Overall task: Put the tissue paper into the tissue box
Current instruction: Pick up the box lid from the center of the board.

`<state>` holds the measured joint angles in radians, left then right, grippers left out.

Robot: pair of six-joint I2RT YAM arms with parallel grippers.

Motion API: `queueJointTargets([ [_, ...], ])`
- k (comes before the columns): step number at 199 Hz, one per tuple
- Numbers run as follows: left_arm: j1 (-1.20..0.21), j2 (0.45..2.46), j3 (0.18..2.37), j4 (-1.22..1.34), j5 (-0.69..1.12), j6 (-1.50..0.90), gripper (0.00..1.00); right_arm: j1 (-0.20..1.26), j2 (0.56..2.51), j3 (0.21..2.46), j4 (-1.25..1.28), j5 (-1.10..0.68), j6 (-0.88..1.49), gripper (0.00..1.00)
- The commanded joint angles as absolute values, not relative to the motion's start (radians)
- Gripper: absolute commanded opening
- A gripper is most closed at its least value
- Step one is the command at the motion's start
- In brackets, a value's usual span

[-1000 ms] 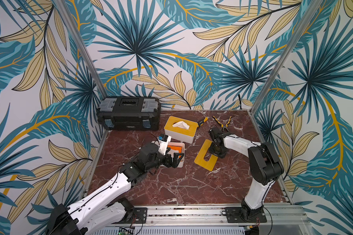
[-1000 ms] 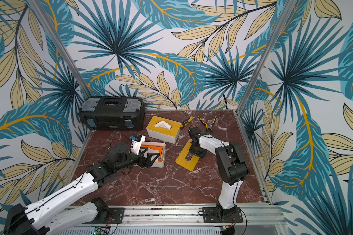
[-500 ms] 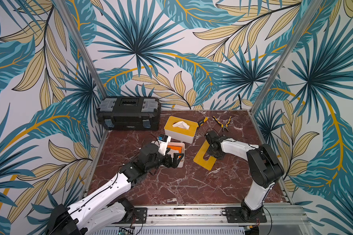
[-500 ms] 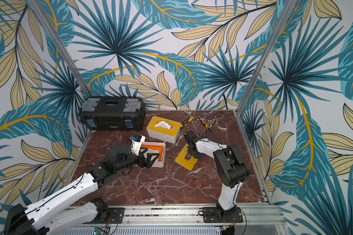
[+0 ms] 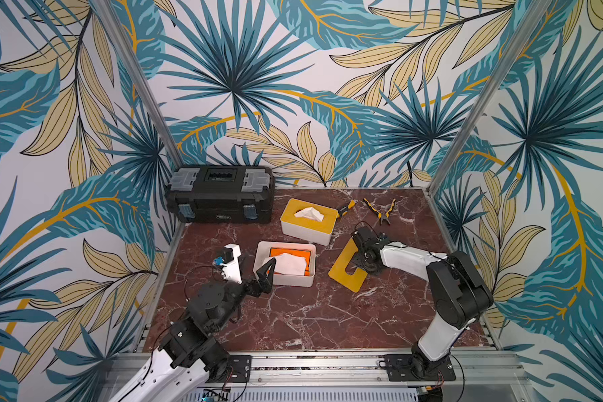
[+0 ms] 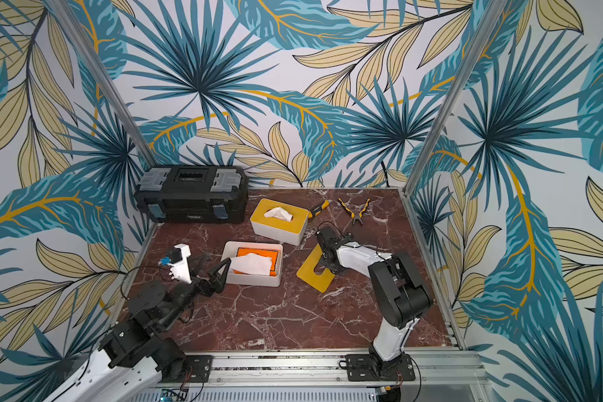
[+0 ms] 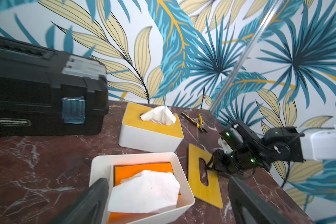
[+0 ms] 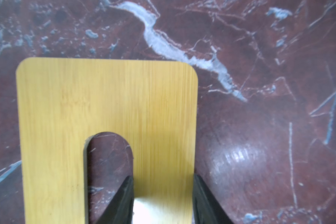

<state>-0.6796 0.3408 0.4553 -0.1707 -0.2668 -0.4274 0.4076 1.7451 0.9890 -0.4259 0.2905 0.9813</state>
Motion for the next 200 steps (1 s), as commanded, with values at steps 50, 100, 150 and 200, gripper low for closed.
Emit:
queueJointTargets([
  [50, -0.674, 0.283, 0.344, -0.135, -0.433, -0.397, 1.0, 0.429, 1.704, 0.93, -0.413, 0.202, 1.013, 0.0],
  [100, -0.675, 0.452, 0.372, -0.041, -0.343, -0.385, 1.0, 0.439, 1.623, 0.912, -0.42, 0.222, 1.015, 0.0],
  [150, -0.675, 0.593, 0.425, -0.01, -0.232, -0.384, 1.0, 0.443, 1.542, 0.882, -0.428, 0.23, 1.019, 0.0],
  [200, -0.675, 0.773, 0.538, 0.003, -0.02, -0.35, 1.0, 0.448, 1.468, 0.873, -0.439, 0.217, 0.984, 0.0],
])
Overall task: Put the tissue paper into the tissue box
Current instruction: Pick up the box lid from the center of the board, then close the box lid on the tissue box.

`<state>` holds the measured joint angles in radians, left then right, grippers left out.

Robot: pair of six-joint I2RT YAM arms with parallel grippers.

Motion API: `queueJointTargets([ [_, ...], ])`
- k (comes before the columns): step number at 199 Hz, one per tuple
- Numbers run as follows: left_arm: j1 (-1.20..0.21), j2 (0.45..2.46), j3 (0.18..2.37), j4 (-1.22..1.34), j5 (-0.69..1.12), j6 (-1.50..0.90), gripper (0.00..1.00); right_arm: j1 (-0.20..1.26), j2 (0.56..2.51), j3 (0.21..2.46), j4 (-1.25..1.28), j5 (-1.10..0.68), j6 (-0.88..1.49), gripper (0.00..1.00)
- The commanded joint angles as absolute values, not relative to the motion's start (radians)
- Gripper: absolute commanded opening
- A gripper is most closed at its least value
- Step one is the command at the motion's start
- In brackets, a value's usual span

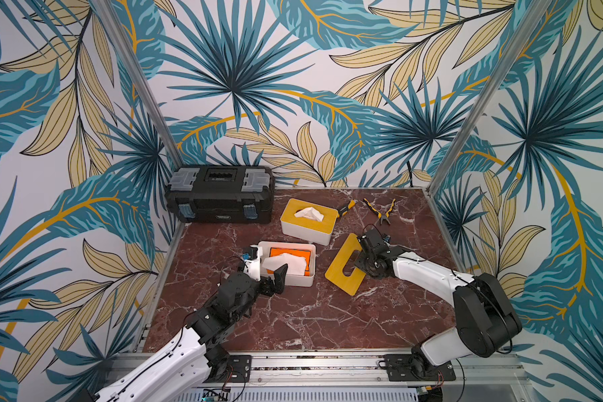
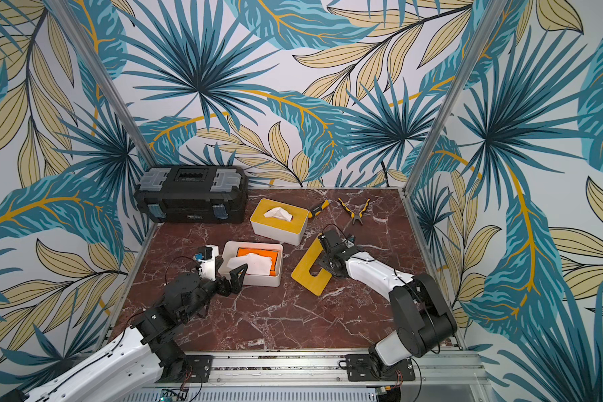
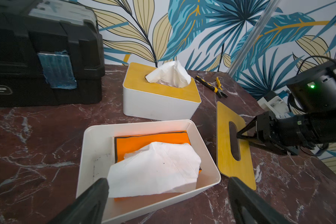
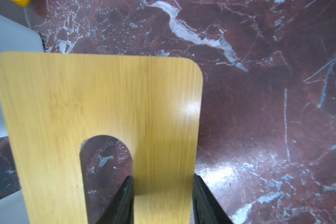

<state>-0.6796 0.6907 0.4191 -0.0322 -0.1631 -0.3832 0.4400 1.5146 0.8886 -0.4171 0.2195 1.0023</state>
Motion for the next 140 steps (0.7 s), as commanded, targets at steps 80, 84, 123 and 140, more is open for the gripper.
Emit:
queueJointTargets([
  [80, -0.653, 1.25, 0.968, -0.168, 0.315, -0.329, 1.0, 0.482, 1.303, 0.852, -0.46, 0.156, 0.898, 0.0],
  [84, -0.651, 1.271, 0.99, -0.179, 0.337, -0.328, 1.0, 0.486, 1.293, 0.851, -0.461, 0.155, 0.891, 0.0],
  [123, -0.641, 1.481, 1.258, -0.376, 0.473, -0.281, 1.0, 0.518, 1.221, 0.843, -0.473, 0.156, 0.824, 0.0],
  [140, -0.641, 1.563, 1.362, -0.45, 0.494, -0.264, 1.0, 0.533, 1.2, 0.835, -0.473, 0.155, 0.802, 0.0],
])
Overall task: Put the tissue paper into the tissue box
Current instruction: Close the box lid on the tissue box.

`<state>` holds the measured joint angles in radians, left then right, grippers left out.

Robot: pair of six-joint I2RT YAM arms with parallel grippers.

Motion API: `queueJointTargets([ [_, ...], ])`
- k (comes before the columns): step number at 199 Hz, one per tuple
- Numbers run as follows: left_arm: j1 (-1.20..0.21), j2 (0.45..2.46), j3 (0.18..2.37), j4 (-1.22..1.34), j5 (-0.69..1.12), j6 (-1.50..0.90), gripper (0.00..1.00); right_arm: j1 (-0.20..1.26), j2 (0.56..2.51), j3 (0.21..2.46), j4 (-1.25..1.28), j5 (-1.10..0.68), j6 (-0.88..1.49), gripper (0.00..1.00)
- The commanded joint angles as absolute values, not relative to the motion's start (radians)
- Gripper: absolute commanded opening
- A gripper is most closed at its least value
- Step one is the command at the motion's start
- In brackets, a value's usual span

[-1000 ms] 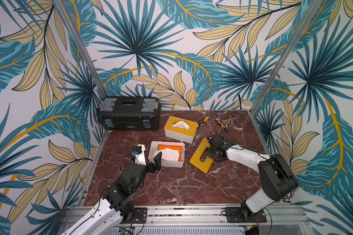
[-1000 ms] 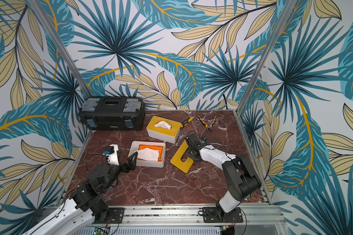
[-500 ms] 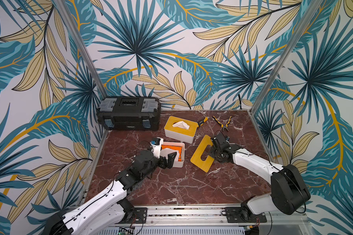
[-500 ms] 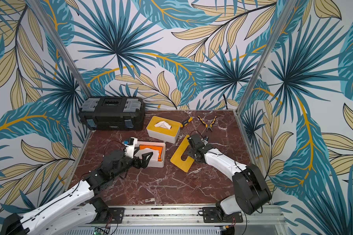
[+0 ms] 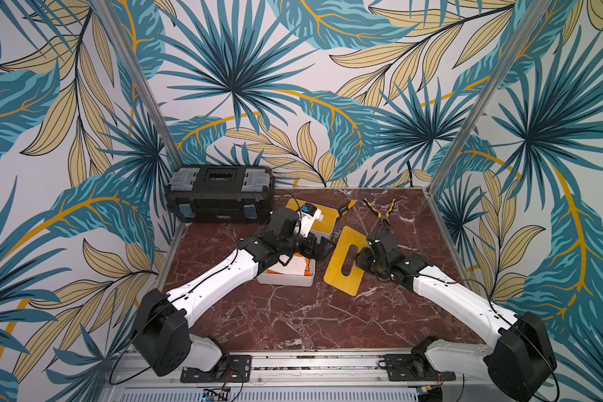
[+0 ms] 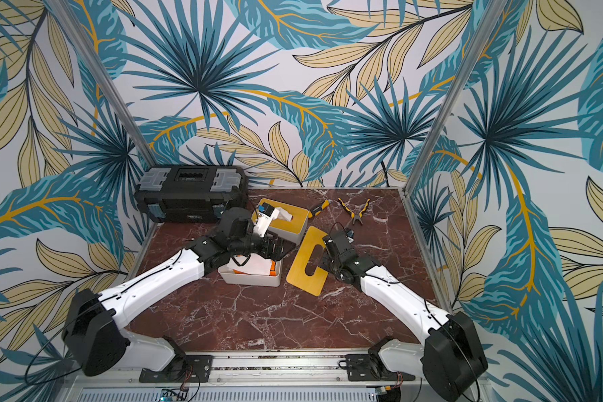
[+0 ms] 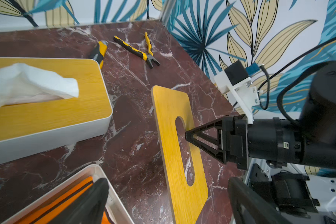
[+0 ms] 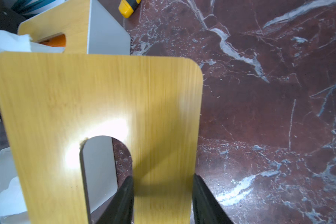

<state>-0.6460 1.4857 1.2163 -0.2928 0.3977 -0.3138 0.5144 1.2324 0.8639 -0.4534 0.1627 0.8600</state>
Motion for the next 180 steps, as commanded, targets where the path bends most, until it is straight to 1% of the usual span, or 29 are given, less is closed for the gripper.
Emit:
queueJointTargets([
  [1, -0.641, 1.567, 1.367, -0.451, 0.496, -0.263, 1.0, 0.535, 1.199, 0.834, -0.472, 0.156, 0.801, 0.0],
  [23, -0.641, 1.648, 1.459, -0.495, 0.537, -0.259, 0.99, 0.551, 1.175, 0.817, -0.452, 0.148, 0.786, 0.0],
  [52, -0.641, 1.73, 1.549, -0.548, 0.572, -0.265, 0.9, 0.57, 1.157, 0.807, -0.445, 0.142, 0.773, 0.0],
  [77, -0.641, 1.771, 1.592, -0.576, 0.568, -0.264, 0.86, 0.58, 1.142, 0.797, -0.434, 0.145, 0.77, 0.0],
  [104, -0.641, 1.805, 1.628, -0.599, 0.566, -0.266, 0.79, 0.59, 1.134, 0.787, -0.419, 0.15, 0.77, 0.0],
  [138, -0.641, 1.835, 1.637, -0.583, 0.583, -0.286, 0.65, 0.6, 1.133, 0.776, -0.393, 0.152, 0.775, 0.0],
  [180, -0.641, 1.858, 1.63, -0.546, 0.623, -0.328, 0.42, 0.608, 1.145, 0.774, -0.373, 0.156, 0.778, 0.0],
])
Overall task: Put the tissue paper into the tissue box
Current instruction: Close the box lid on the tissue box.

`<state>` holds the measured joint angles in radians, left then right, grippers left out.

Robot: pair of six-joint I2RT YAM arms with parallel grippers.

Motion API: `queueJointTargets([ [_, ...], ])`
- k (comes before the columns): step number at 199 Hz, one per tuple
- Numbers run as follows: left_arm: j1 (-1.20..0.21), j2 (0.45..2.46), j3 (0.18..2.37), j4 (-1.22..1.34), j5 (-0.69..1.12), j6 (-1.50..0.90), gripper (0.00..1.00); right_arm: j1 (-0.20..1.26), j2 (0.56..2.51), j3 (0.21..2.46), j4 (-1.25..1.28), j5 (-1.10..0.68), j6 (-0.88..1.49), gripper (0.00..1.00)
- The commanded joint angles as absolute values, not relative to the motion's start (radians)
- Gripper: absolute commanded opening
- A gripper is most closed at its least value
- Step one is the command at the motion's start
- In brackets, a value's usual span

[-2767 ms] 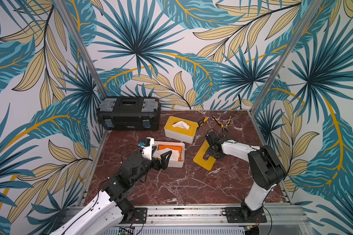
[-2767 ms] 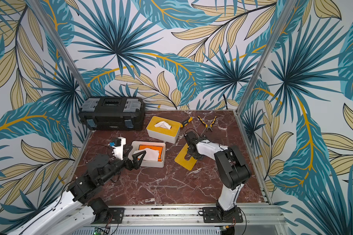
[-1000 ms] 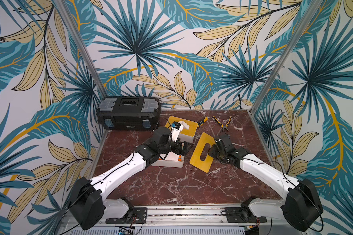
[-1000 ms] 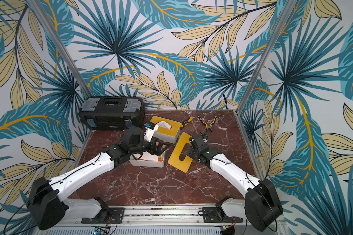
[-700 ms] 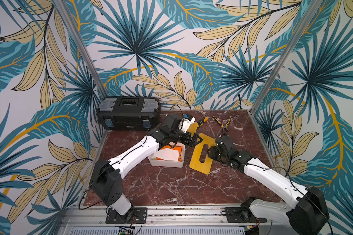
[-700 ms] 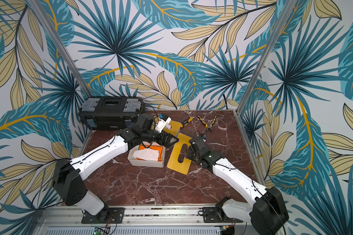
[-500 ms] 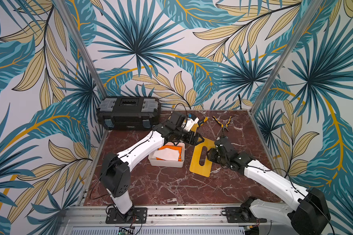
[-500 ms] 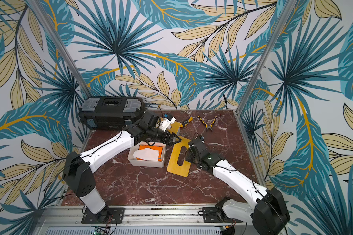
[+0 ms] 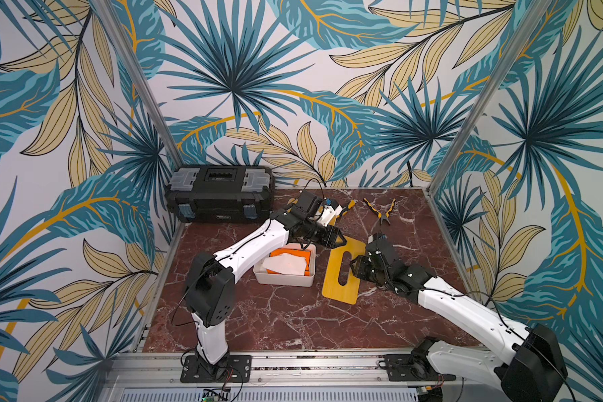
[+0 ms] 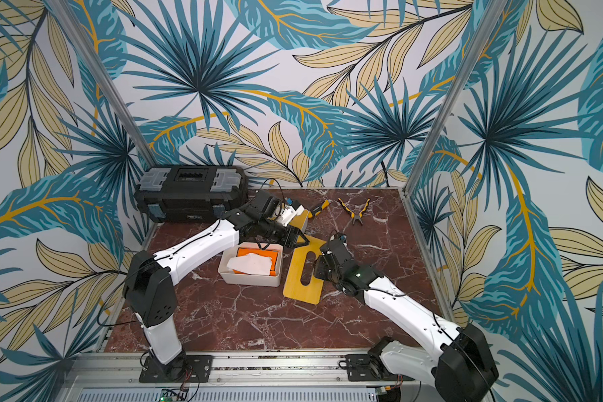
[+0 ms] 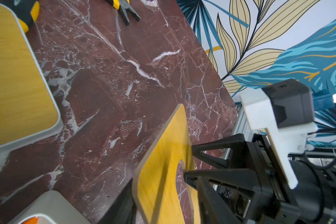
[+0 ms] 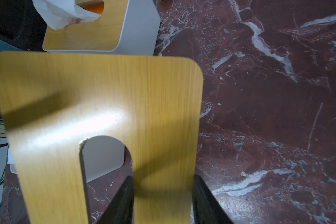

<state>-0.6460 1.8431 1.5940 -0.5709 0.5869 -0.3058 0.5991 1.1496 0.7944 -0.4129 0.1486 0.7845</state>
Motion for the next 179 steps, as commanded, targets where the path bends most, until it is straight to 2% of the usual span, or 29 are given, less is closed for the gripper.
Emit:
queueJointTargets([
  [1, -0.641, 1.859, 1.63, -0.544, 0.624, -0.329, 0.41, 0.609, 1.145, 0.774, -0.372, 0.156, 0.778, 0.0],
  [28, -0.643, 1.861, 1.596, -0.5, 0.643, -0.362, 0.24, 0.611, 1.149, 0.774, -0.364, 0.162, 0.781, 0.0],
  [52, -0.643, 1.853, 1.54, -0.421, 0.661, -0.41, 0.0, 0.612, 1.15, 0.775, -0.362, 0.169, 0.782, 0.0],
  [95, -0.64, 1.775, 1.392, -0.182, 0.658, -0.53, 0.0, 0.614, 1.128, 0.793, -0.386, 0.156, 0.776, 0.0],
  [109, -0.633, 1.724, 1.328, -0.097, 0.64, -0.573, 0.0, 0.614, 1.091, 0.797, -0.392, 0.14, 0.779, 0.06],
  [141, -0.573, 1.576, 1.117, 0.192, 0.593, -0.734, 0.0, 0.615, 0.989, 0.777, -0.348, 0.06, 0.814, 0.29],
  [156, -0.54, 1.502, 1.02, 0.321, 0.56, -0.815, 0.0, 0.614, 0.946, 0.752, -0.29, 0.006, 0.844, 0.45],
  [179, -0.492, 1.393, 0.893, 0.453, 0.505, -0.916, 0.0, 0.615, 0.9, 0.7, -0.155, -0.072, 0.917, 0.58],
])
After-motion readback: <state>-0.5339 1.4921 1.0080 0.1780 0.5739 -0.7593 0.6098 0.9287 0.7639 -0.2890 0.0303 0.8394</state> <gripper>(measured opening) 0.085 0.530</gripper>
